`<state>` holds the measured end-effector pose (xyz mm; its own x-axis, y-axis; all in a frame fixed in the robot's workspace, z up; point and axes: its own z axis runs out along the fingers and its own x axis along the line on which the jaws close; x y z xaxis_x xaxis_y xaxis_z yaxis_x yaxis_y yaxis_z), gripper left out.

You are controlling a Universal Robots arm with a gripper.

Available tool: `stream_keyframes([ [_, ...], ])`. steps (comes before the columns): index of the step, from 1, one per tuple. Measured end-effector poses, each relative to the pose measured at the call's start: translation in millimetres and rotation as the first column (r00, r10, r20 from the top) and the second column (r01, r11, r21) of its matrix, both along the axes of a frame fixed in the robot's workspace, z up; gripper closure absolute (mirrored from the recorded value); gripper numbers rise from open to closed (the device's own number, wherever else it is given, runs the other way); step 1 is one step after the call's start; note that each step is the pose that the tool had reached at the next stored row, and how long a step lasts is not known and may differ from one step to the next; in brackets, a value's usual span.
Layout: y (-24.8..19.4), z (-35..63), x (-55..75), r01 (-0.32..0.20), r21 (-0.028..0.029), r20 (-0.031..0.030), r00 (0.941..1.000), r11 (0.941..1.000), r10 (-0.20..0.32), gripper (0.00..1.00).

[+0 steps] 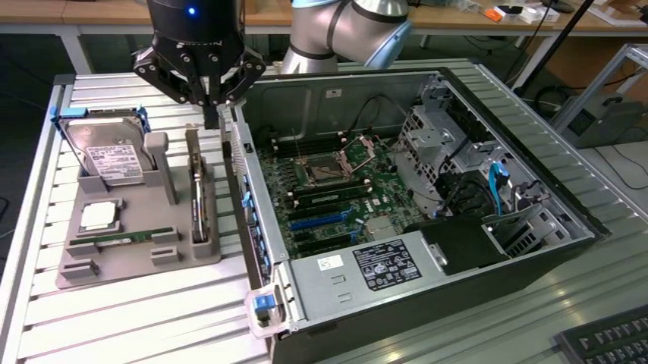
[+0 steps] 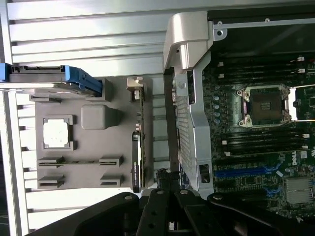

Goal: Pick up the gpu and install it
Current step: 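Reach for the gpu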

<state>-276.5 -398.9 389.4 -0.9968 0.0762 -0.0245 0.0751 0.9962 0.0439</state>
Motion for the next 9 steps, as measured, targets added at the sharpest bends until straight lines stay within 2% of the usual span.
stream_keyframes([
  [9, 0.0, -0.5, -4.8, 0.000, 0.0000, 0.0000, 1.0000, 1.0000, 0.000, 0.89],
])
